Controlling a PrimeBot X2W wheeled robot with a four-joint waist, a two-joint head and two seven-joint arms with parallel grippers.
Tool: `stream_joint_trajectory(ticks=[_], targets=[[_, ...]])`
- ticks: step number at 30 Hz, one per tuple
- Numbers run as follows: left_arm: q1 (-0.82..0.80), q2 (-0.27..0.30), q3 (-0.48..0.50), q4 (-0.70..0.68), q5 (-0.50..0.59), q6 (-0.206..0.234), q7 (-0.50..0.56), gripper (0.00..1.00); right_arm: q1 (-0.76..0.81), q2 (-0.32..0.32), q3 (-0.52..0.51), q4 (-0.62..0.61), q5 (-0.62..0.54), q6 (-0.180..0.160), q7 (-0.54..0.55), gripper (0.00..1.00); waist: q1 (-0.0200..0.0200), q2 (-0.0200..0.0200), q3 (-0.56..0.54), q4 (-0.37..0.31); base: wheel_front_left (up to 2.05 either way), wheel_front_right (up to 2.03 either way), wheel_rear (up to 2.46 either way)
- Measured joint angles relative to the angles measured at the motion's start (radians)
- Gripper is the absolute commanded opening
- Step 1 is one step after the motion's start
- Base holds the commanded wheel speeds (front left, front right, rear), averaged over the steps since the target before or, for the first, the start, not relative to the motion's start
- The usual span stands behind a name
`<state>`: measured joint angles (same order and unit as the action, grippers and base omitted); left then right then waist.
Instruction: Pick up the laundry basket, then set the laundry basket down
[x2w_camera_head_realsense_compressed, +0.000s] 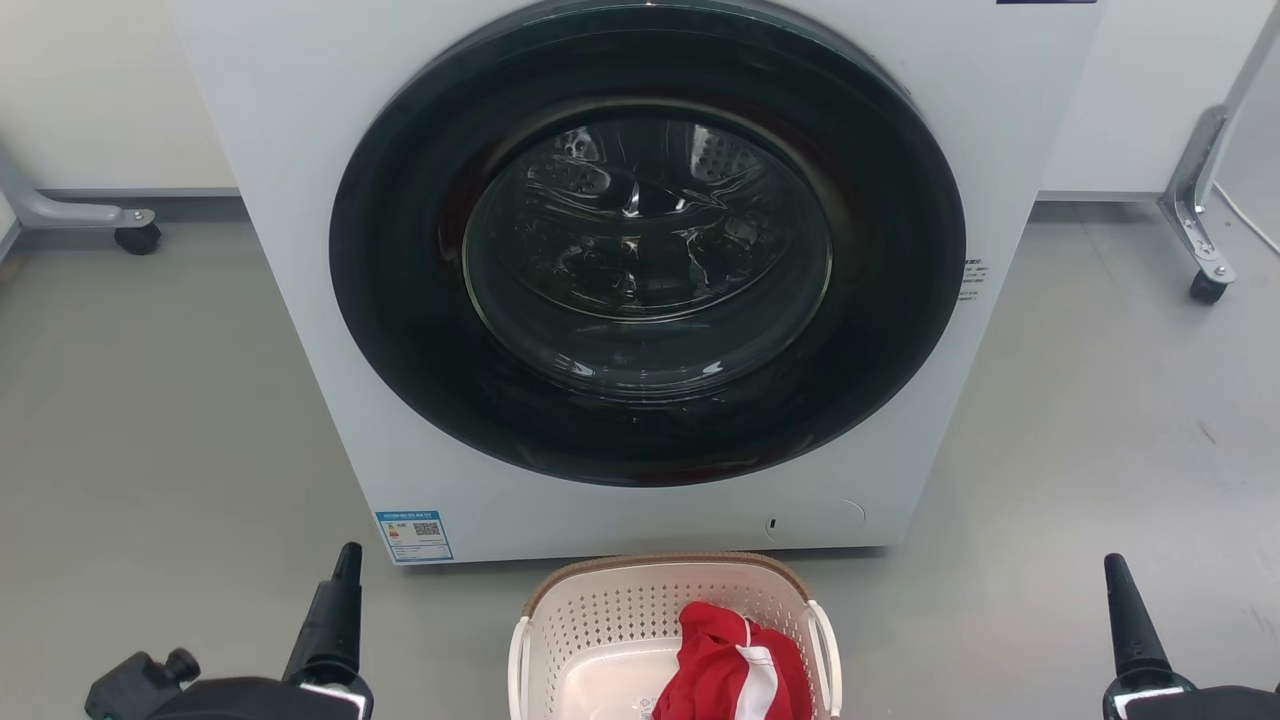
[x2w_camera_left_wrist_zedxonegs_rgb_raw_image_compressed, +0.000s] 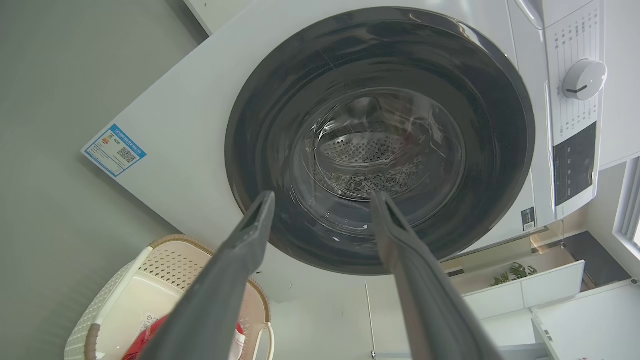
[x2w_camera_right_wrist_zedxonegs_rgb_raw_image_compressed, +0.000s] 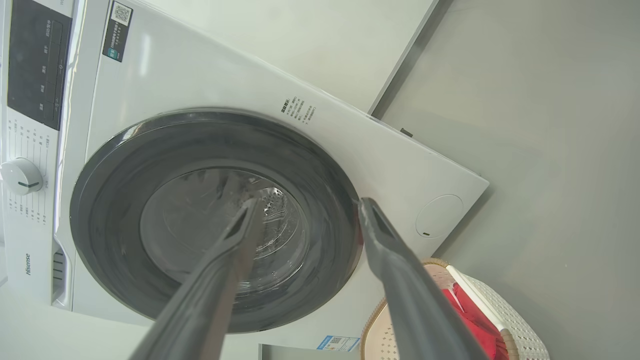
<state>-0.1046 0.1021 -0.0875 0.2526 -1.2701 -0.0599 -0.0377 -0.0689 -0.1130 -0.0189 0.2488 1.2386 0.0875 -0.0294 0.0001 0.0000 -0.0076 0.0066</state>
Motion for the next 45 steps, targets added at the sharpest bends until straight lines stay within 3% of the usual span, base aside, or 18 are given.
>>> stream_joint_trajectory(ticks=[20, 45], targets=[[-0.031, 0.086, -0.145, -0.077, 0.38, 0.083, -0.072, 1.0, -0.002, -0.085, 0.128, -0.057, -0.365, -0.089, -0.071, 1.0, 0.0, 0.0, -0.005, 0.006, 0.0, 0.0, 0.0], [-0.03, 0.104, -0.241, -0.095, 0.714, 0.15, -0.118, 1.0, -0.001, -0.131, 0.239, -0.047, -0.683, -0.16, -0.128, 1.0, -0.0003, 0.0, -0.005, 0.015, 0.0, 0.0, 0.0]])
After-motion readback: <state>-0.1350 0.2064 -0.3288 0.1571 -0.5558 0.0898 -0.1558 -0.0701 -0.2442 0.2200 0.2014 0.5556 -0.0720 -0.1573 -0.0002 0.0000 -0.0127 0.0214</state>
